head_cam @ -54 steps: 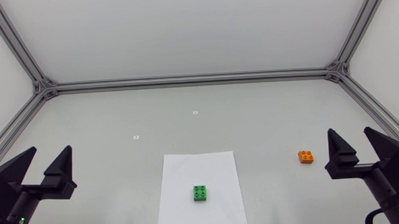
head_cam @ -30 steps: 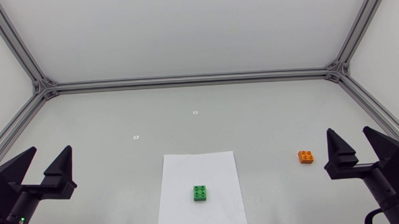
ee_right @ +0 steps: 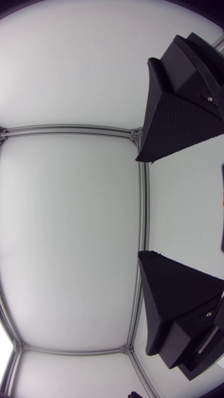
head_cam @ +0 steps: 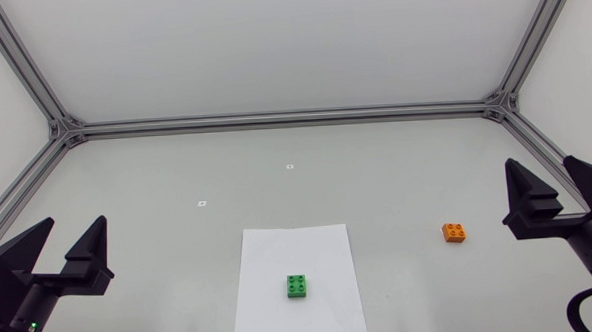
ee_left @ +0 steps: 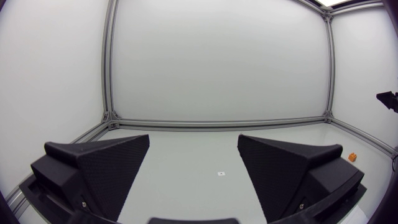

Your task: Pick up the orange 2x2 brick with the right arm and stack it on top of the green 2x2 brick in the center

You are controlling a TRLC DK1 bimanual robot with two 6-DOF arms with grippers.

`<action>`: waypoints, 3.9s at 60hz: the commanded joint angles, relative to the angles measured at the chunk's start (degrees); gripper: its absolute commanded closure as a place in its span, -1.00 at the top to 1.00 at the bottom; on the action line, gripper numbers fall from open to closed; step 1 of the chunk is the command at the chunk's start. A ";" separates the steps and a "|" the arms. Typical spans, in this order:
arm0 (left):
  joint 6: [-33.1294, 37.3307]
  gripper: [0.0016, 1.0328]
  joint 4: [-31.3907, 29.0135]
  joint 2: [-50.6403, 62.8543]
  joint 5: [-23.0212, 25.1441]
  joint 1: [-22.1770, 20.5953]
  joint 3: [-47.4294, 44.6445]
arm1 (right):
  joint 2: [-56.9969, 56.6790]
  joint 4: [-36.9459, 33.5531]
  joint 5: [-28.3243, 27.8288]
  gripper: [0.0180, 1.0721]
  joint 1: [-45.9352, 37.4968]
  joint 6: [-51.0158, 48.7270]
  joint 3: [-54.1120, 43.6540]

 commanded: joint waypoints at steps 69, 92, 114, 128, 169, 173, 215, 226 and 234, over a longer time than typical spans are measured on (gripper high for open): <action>0.73 0.92 -0.84 -0.45 0.25 0.16 -2.35 | 73.07 -44.13 0.65 0.93 -4.46 -1.64 44.68; 0.73 0.92 -0.84 -0.45 0.25 0.16 -2.35 | 83.80 -42.02 -0.32 0.91 -4.46 -1.64 43.98; 0.73 0.92 -0.76 -0.45 0.25 0.16 -2.35 | 89.51 -37.80 -1.29 0.78 -4.81 -1.37 42.83; 0.73 0.92 -0.84 -0.45 0.25 0.16 -2.35 | 89.86 -37.36 -1.37 0.61 -4.90 -1.02 41.95; 0.73 0.92 -0.84 -0.45 0.25 0.16 -2.35 | 91.09 -35.52 -1.37 0.37 -4.81 0.12 41.16; 0.73 0.92 -0.84 -0.45 0.25 0.16 -2.35 | 91.44 -35.43 -1.37 0.33 -4.81 0.12 41.16; 0.73 0.92 -0.84 -0.45 0.25 0.16 -2.35 | 91.18 -34.55 -1.20 0.15 -4.19 0.03 40.20; 0.73 0.92 -0.76 -0.45 0.25 0.16 -2.35 | 91.18 -34.20 -1.11 0.09 -4.10 0.03 40.20; 0.73 0.92 -0.84 -0.45 0.34 0.16 -2.35 | 91.27 -33.76 -0.85 0.07 -4.02 -0.06 40.02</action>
